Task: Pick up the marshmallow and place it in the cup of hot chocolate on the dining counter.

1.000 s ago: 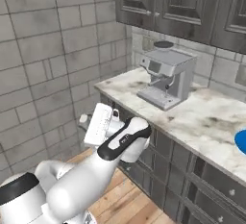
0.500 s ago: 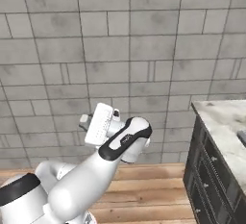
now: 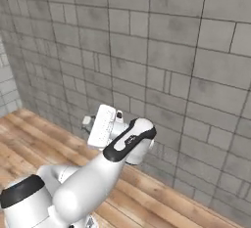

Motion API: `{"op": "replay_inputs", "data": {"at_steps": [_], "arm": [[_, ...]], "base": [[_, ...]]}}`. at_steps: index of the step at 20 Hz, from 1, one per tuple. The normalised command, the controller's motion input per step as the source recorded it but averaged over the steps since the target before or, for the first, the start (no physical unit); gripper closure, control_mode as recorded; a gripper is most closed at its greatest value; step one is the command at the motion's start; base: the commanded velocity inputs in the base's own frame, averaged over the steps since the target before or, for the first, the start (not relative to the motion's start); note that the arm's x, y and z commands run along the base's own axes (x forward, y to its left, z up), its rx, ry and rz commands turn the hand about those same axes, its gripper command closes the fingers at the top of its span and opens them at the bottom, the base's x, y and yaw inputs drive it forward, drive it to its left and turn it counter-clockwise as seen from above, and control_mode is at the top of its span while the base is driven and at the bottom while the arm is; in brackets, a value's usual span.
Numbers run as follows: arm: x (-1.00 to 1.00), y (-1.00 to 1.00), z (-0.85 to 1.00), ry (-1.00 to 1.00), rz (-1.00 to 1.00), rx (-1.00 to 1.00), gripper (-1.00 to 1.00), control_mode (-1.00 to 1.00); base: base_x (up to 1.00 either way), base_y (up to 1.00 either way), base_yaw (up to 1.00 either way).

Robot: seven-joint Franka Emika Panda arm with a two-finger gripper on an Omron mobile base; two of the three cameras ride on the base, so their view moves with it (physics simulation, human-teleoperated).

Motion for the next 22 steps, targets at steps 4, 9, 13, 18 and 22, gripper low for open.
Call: {"op": "replay_inputs", "data": {"at_steps": [4,9,13,18,22], "arm": [[0.00,0.00,0.00,0.00,0.00,0.00,1.00,1.00],[0.00,0.00,0.00,0.00,0.00,0.00,1.00,1.00],[0.00,0.00,0.00,0.00,0.00,0.00,1.00,1.00],[0.00,0.00,0.00,0.00,0.00,0.00,1.00,1.00],[0.00,0.00,0.00,0.00,0.00,0.00,1.00,1.00]], "base": [[0.00,0.00,1.00],[0.00,0.00,1.00],[0.00,0.00,1.00],[0.20,0.05,0.90],[0.92,-0.68,0.43]]}}
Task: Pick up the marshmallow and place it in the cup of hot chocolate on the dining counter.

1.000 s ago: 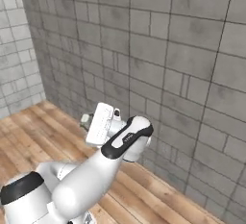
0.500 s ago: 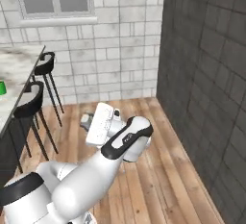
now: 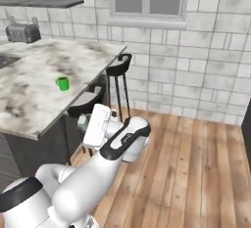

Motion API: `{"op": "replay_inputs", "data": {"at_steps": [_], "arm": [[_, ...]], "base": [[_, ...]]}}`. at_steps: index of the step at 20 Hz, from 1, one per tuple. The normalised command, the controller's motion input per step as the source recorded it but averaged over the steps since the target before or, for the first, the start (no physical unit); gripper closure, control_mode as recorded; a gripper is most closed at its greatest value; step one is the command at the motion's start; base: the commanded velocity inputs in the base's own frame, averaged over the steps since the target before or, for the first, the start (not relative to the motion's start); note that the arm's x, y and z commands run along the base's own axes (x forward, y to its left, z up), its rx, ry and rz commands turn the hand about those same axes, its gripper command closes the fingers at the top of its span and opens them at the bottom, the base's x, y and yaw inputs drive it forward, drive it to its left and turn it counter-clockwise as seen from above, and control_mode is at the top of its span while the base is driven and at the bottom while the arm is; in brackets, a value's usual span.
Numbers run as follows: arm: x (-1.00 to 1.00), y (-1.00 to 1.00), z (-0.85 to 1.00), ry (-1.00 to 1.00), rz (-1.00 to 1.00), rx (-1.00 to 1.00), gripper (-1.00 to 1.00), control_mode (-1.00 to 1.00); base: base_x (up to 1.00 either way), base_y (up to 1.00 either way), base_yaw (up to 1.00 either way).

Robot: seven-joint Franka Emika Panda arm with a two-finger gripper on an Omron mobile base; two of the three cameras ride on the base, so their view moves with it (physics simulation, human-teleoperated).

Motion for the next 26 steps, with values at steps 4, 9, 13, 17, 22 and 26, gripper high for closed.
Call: {"op": "replay_inputs", "data": {"at_steps": [4,9,13,17,22,26], "arm": [[0.00,0.00,0.00,0.00,0.00,0.00,1.00,1.00],[0.00,0.00,0.00,0.00,0.00,0.00,1.00,1.00],[0.00,0.00,0.00,0.00,0.00,0.00,1.00,1.00],[0.00,0.00,0.00,0.00,0.00,0.00,1.00,1.00],[0.00,0.00,0.00,0.00,0.00,0.00,1.00,1.00],[0.00,0.00,0.00,0.00,0.00,0.00,1.00,1.00]], "base": [[1.00,-0.94,0.36],[1.00,-0.86,0.41],[1.00,-0.27,0.66],[1.00,-0.23,0.70],[0.53,-0.52,0.71],[0.95,-0.11,0.75]]}}
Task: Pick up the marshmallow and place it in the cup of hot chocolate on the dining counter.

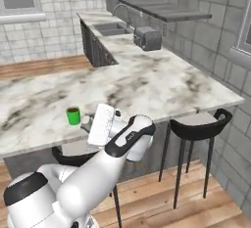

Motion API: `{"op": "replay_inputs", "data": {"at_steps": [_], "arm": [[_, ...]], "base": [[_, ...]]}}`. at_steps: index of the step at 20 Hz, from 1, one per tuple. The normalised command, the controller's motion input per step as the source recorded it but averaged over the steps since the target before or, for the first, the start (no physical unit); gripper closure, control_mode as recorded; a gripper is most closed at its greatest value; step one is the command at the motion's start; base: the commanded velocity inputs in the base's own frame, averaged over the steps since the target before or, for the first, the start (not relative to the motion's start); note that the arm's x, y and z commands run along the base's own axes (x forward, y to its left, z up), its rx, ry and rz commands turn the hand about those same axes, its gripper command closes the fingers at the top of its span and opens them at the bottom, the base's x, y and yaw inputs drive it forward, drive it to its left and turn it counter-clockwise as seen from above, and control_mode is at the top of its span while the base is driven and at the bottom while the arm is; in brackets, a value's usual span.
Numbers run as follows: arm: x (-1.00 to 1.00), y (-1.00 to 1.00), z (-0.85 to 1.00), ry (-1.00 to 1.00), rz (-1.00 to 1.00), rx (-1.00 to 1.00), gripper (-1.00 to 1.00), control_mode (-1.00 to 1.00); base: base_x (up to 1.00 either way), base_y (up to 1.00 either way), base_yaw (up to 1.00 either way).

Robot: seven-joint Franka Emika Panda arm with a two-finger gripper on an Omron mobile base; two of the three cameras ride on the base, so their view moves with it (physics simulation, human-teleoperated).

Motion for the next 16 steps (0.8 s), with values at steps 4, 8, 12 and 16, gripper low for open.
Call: {"op": "replay_inputs", "data": {"at_steps": [4,8,12,16], "arm": [[0.00,0.00,0.00,0.00,0.00,0.00,1.00,1.00],[0.00,0.00,0.00,0.00,0.00,0.00,1.00,1.00],[0.00,0.00,0.00,0.00,0.00,0.00,1.00,1.00],[0.00,0.00,0.00,0.00,0.00,0.00,1.00,1.00]], "base": [[0.96,-0.16,0.73],[0.95,-0.14,0.62],[1.00,0.00,0.53],[0.86,0.00,0.48]]}}
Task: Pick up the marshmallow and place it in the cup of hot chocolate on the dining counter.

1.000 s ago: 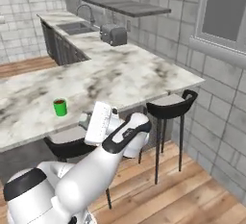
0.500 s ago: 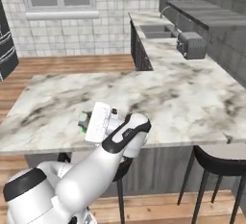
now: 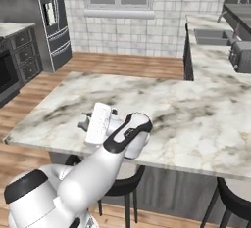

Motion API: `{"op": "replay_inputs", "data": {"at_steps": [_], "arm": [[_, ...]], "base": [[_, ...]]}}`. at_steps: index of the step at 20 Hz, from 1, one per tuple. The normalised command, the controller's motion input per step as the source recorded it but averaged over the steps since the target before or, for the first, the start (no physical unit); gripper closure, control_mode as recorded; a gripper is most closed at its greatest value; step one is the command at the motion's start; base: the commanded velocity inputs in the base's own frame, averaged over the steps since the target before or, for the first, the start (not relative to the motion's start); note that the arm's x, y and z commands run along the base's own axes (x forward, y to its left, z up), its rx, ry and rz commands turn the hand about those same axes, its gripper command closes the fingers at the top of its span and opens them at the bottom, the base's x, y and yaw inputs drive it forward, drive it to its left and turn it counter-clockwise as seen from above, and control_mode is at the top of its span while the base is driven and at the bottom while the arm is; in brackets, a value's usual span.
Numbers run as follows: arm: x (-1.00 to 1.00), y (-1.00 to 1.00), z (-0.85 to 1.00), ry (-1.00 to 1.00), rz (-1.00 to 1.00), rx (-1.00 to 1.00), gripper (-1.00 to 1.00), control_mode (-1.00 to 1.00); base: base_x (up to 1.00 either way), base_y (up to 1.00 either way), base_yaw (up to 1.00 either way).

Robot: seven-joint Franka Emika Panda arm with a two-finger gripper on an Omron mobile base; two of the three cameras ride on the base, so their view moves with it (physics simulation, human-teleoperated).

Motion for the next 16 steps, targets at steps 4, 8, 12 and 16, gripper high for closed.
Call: {"op": "replay_inputs", "data": {"at_steps": [4,8,12,16], "arm": [[0.00,0.00,0.00,0.00,0.00,0.00,1.00,1.00],[0.00,0.00,0.00,0.00,0.00,0.00,1.00,1.00],[0.62,0.00,0.00,0.14,0.00,-0.01,1.00,-1.00],[0.75,0.00,-0.03,0.15,0.00,-0.06,1.00,-1.00]], "base": [[0.51,0.00,0.20],[0.24,0.00,0.03],[0.12,0.00,0.00],[0.00,0.00,0.00]]}}
